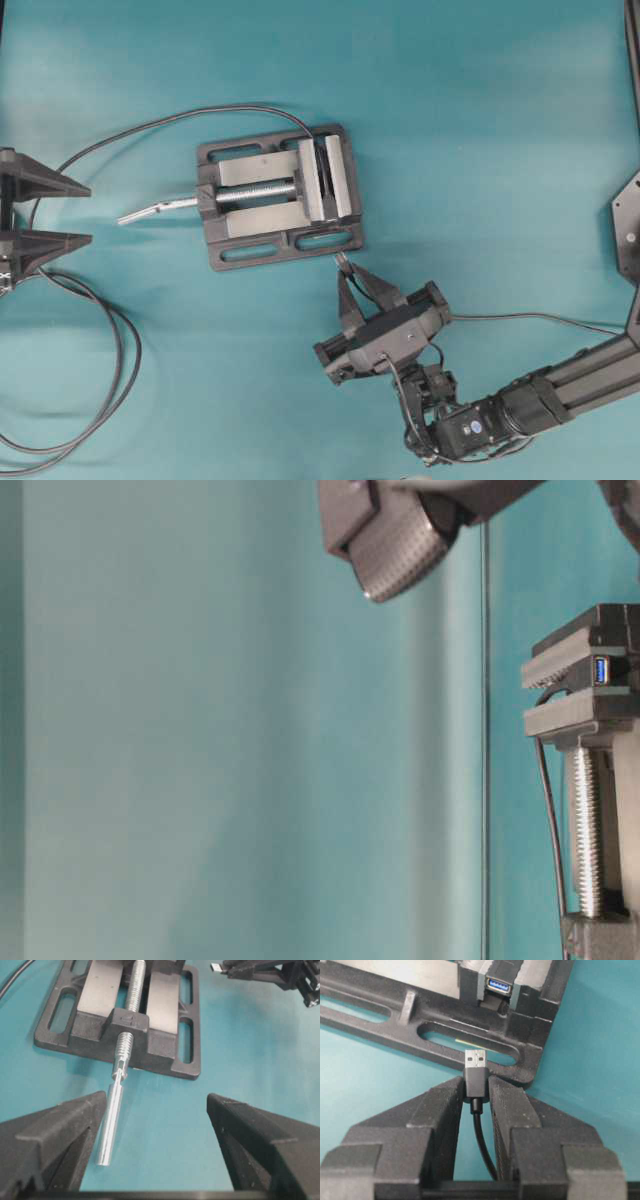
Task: Insert the USB cable into the fixed female connector.
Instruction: 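Align the USB plug below the blue port on the vise jaw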
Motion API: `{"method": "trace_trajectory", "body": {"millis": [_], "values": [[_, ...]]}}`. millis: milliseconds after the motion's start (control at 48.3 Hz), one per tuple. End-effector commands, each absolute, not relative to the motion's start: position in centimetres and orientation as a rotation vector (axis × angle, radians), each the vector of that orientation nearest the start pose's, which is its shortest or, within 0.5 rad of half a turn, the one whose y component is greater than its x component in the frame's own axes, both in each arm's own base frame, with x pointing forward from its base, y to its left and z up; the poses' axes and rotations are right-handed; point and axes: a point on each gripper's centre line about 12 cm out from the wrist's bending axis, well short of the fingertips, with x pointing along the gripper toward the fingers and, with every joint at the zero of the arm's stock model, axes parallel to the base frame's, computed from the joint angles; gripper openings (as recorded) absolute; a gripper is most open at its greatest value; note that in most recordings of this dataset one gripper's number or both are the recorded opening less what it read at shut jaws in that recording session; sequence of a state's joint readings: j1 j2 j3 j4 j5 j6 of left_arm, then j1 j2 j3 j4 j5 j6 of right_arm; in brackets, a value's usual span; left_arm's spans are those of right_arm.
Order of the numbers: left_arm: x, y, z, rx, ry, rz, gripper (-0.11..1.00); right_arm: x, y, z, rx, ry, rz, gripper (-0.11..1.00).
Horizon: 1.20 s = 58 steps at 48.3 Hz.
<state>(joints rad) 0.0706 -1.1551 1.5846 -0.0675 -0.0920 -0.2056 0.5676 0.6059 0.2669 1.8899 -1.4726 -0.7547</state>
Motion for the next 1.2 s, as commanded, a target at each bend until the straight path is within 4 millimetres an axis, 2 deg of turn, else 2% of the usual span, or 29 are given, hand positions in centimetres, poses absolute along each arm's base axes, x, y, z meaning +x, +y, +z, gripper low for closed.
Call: {"method": "trace_trajectory", "body": {"millis": [0,580,1180], "values": [[13.6,1.1,14.4,-0.29,0.314,0.123,1.0,39.7,11.5,9.0,0.139,0.254,-1.191,0.2],[13.6,1.1,14.3,-0.292,0.314,0.124,1.0,40.8,10.1,10.0,0.173,0.223,-1.279,0.2],[13.6,1.1,14.4,-0.29,0.314,0.123,1.0,41.6,10.2,10.1,0.182,0.257,-1.374,0.2]]}}
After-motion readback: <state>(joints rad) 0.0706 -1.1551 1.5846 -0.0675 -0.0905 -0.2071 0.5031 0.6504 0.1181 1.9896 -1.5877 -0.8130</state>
